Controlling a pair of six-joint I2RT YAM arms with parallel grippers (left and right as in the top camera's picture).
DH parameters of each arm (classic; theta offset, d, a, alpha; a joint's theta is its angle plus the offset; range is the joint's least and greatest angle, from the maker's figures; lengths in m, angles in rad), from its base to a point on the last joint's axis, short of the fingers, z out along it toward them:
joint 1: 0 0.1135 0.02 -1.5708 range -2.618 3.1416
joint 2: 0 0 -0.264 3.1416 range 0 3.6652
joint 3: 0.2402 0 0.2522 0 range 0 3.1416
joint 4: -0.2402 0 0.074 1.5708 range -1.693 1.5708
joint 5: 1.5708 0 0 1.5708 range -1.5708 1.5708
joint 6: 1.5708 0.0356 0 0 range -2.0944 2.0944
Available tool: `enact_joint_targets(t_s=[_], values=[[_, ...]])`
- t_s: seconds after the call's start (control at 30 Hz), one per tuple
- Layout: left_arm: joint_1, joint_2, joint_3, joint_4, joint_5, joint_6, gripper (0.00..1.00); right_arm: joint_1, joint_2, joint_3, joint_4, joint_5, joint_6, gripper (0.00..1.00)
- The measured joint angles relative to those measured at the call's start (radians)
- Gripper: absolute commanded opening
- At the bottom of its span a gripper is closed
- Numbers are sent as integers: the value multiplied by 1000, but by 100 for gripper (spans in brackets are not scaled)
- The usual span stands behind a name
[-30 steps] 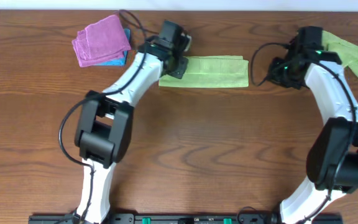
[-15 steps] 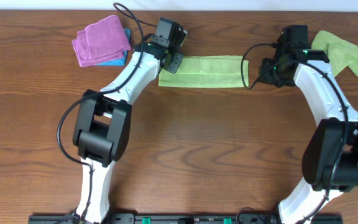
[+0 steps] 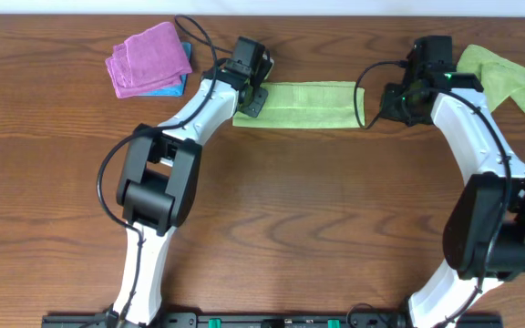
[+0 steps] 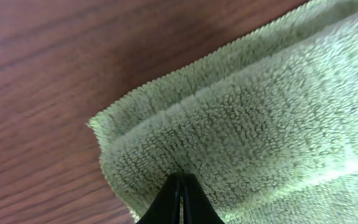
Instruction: Fold the cloth
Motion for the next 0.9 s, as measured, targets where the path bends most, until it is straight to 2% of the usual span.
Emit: enact_joint_targets(t_s=[0.03,0.13,0.23,0.7,0.9], values=[[0,2,0,0,0,0,5,-3,0,0,4,0,1,41],[0,4,0,-1,0,0,6,-12,0,0,22,0,0,65],[0,4,0,-1,0,0,6,-30,3,0,59,-40,3,77],[0,4,0,-2,0,0,6,-103,203,1,130,-444,48,81],[0,4,0,-1,0,0,6,-103,219,1,169,-526,62,82]])
